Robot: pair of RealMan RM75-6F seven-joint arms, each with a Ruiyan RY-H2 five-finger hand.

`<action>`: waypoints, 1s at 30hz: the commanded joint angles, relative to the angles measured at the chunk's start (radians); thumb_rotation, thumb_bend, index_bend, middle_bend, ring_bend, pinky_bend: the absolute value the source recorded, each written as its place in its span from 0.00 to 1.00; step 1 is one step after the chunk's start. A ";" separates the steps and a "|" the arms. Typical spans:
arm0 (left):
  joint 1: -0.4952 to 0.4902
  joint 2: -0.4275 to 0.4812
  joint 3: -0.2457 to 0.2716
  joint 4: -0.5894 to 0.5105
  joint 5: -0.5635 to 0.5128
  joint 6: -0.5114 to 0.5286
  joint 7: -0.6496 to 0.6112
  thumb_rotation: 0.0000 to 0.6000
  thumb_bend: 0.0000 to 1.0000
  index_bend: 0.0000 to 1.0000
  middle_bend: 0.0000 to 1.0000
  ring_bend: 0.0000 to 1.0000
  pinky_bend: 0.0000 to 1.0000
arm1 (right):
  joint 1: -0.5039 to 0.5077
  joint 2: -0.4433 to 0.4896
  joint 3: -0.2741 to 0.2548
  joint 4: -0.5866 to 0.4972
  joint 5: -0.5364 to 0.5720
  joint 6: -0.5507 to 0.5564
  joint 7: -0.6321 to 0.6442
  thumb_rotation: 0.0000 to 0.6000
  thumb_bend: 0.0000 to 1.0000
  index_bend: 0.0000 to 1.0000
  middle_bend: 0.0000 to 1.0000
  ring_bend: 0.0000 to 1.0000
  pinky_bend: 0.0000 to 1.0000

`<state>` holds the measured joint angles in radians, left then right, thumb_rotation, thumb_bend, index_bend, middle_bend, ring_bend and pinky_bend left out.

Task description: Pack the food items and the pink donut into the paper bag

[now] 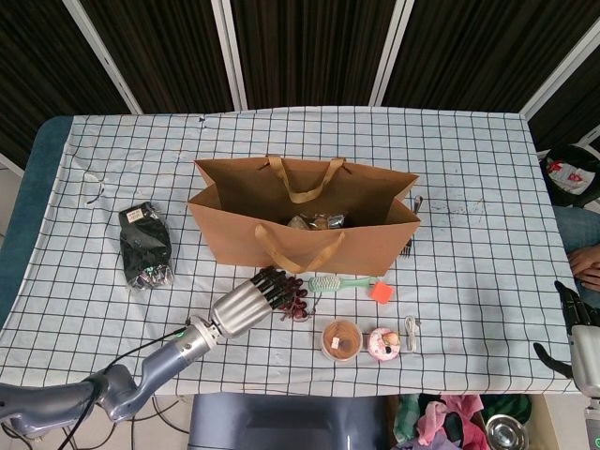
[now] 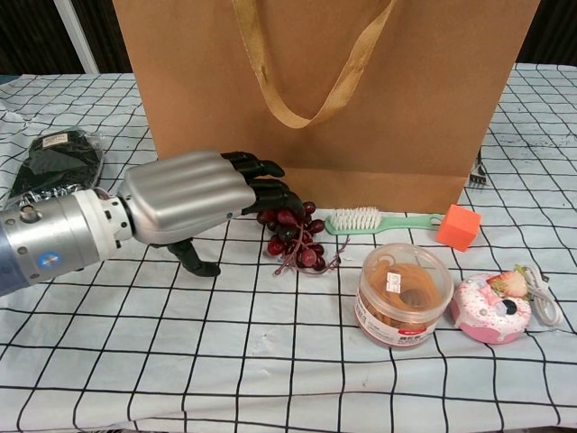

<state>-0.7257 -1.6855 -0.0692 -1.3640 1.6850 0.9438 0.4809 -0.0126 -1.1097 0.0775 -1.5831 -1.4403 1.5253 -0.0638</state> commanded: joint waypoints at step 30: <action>-0.101 -0.175 -0.033 0.185 -0.034 -0.001 0.070 1.00 0.21 0.19 0.25 0.12 0.18 | -0.002 0.006 0.009 -0.010 0.027 -0.005 0.010 1.00 0.15 0.05 0.12 0.23 0.23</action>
<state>-0.8244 -1.8576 -0.1018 -1.1844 1.6566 0.9468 0.5413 -0.0148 -1.1033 0.0864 -1.5932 -1.4137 1.5199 -0.0541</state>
